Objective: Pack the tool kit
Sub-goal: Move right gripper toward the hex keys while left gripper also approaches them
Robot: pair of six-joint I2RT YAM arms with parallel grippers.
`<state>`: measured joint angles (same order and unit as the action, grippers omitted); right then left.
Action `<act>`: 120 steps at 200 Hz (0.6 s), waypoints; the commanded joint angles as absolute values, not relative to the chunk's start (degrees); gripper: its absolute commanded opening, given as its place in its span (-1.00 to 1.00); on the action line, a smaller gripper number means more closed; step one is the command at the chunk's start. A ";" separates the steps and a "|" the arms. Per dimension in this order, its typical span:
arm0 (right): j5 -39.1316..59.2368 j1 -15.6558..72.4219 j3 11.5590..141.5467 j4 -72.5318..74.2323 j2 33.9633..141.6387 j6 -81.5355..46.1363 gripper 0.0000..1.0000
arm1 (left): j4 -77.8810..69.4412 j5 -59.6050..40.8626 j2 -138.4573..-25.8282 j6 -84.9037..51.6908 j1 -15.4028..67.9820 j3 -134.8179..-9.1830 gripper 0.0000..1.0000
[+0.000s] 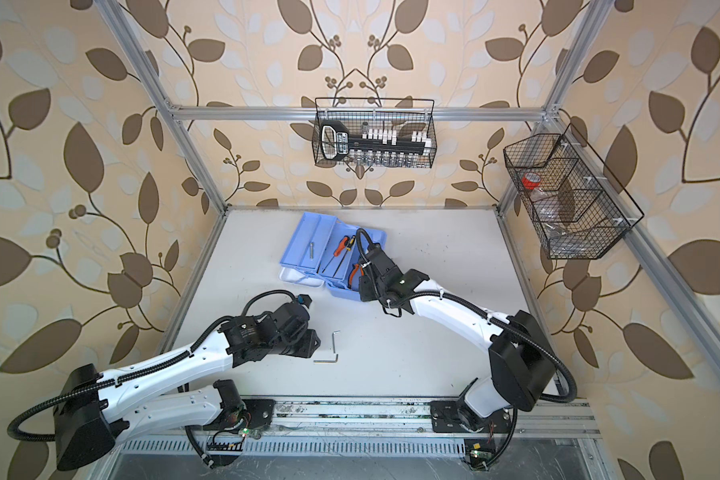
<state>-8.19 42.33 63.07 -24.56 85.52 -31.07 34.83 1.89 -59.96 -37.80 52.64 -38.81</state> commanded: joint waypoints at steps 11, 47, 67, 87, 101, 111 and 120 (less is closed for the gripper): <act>-2.80 43.00 59.20 -26.37 82.41 -31.82 -0.36 | 38.03 8.47 -63.88 -36.21 59.87 -40.38 -0.30; -1.23 44.59 56.45 -29.80 81.47 -32.61 -0.40 | 36.56 10.74 -73.31 -36.36 67.97 -42.14 -0.28; -1.90 44.43 53.37 -30.05 79.78 -33.18 -0.40 | 35.25 11.62 -77.89 -34.98 69.52 -44.14 -0.26; -0.96 43.69 50.74 -28.76 77.87 -34.05 -0.39 | 34.72 11.91 -81.01 -32.93 69.52 -46.18 -0.19; -1.05 43.10 49.28 -28.12 76.51 -34.45 -0.35 | 34.89 12.76 -82.00 -31.72 69.57 -47.20 -0.12; -0.90 42.62 48.32 -27.58 75.69 -34.67 -0.33 | 35.24 13.50 -84.55 -31.09 69.52 -48.01 -0.09; -0.64 42.09 47.69 -27.30 75.12 -34.74 -0.32 | 35.33 14.24 -85.38 -30.56 69.53 -48.61 -0.06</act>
<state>-1.48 43.13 49.28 -27.88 77.38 -33.63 34.76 10.22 -83.35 -33.47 69.41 -45.82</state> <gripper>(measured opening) 0.334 0.451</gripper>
